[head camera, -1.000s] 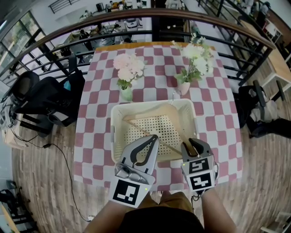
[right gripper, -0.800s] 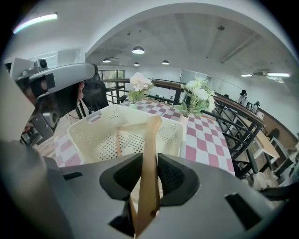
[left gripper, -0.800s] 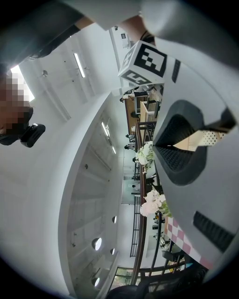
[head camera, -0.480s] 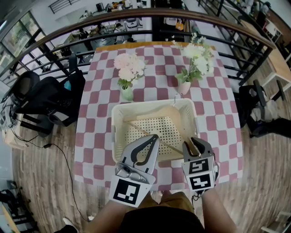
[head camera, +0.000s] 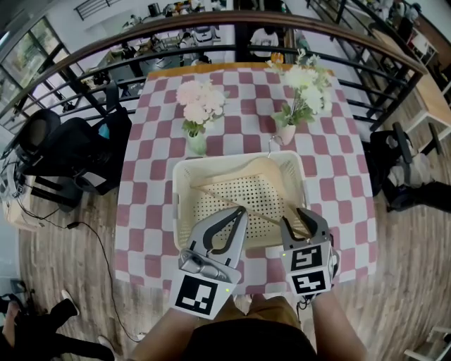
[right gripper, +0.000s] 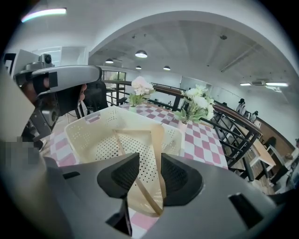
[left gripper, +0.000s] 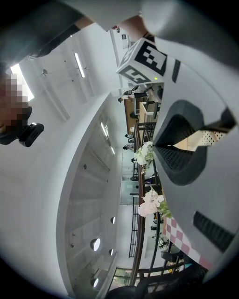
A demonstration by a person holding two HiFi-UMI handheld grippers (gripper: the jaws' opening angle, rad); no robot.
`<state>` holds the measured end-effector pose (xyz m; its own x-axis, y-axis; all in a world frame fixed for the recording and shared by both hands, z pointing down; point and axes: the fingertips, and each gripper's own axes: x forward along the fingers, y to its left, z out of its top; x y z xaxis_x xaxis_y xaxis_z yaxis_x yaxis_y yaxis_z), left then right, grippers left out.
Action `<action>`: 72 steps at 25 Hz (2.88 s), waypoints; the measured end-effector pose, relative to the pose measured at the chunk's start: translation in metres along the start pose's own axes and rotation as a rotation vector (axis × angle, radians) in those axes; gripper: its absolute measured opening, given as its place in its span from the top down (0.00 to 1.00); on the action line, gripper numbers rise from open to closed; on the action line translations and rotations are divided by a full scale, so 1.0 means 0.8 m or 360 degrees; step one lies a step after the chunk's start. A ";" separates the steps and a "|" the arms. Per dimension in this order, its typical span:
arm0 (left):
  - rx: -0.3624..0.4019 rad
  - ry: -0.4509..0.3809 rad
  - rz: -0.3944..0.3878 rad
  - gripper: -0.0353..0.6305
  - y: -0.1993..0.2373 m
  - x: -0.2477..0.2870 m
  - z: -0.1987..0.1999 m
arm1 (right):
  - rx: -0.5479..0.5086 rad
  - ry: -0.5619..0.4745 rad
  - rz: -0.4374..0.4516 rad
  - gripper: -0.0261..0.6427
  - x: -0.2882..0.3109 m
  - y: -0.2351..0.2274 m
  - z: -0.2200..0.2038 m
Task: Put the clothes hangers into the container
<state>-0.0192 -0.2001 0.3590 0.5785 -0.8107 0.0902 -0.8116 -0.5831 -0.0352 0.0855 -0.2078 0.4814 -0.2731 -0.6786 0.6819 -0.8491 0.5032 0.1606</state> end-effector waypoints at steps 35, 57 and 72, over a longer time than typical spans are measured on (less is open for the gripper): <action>0.0016 -0.0094 -0.0010 0.94 0.009 -0.019 0.042 | -0.0078 -0.0643 0.0105 0.73 -0.066 0.033 0.108; 0.0140 -0.0273 -0.0017 0.94 0.011 -0.055 0.119 | -0.0161 -0.1321 0.0217 0.83 -0.211 0.066 0.231; 0.0223 -0.0284 -0.0031 0.94 0.003 -0.068 0.127 | -0.0163 -0.1407 0.0217 0.91 -0.234 0.070 0.229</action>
<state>-0.0444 -0.1627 0.2526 0.6093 -0.7884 -0.0847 -0.7881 -0.5904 -0.1741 0.0062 -0.1501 0.2321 -0.6525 -0.7522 -0.0912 -0.7510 0.6260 0.2102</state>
